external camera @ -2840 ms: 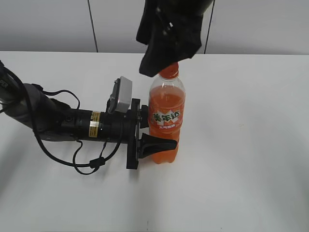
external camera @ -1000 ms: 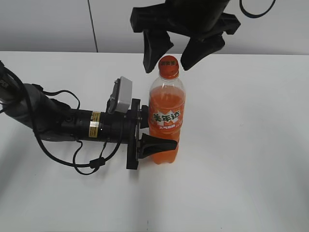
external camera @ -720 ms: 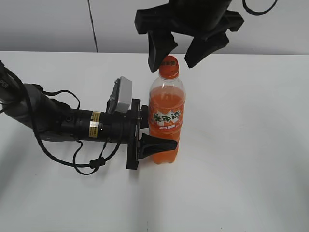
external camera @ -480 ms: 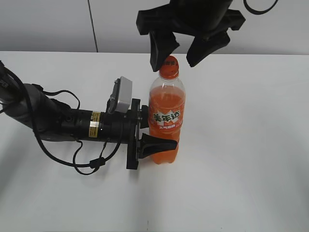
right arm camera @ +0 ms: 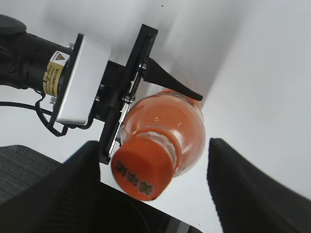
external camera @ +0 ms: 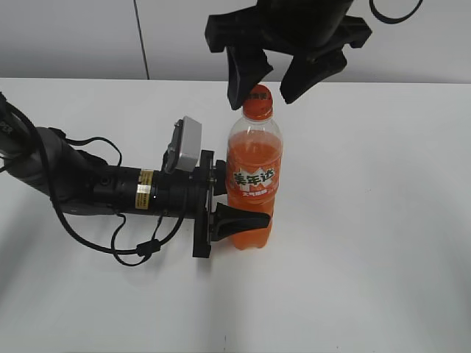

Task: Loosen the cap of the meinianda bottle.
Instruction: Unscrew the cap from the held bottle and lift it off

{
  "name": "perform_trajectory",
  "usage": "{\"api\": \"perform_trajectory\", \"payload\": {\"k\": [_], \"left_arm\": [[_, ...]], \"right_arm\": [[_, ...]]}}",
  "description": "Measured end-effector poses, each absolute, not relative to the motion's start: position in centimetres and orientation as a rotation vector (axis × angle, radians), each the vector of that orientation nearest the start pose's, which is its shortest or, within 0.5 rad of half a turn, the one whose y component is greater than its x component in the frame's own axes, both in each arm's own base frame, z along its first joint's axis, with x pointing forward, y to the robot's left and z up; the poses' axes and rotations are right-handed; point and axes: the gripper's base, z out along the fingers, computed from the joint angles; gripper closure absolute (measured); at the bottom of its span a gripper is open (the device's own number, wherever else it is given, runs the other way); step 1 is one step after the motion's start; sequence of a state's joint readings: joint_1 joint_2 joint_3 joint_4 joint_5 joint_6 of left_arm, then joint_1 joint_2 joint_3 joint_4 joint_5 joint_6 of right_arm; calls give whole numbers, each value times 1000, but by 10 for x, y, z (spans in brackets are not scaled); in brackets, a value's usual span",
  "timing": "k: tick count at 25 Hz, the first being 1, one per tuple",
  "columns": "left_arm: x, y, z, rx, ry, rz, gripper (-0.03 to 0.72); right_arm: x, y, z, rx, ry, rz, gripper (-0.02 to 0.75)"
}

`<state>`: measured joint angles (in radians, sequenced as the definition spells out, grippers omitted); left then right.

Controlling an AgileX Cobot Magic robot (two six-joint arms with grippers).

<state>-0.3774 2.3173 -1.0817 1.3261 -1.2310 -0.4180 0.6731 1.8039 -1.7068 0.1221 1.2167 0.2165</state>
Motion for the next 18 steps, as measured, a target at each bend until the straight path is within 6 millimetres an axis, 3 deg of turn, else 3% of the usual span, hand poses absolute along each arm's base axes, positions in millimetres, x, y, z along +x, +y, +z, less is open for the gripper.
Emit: {"api": "perform_trajectory", "payload": {"k": [14,18], "left_arm": [[317,-215,65,1378,1354,-1112,286],[317,-215,65,1378,1354,-1112,286]], "right_arm": [[290,252,323,-672,2771,329,227],[290,252,323,-675,2770,325,268]]}}
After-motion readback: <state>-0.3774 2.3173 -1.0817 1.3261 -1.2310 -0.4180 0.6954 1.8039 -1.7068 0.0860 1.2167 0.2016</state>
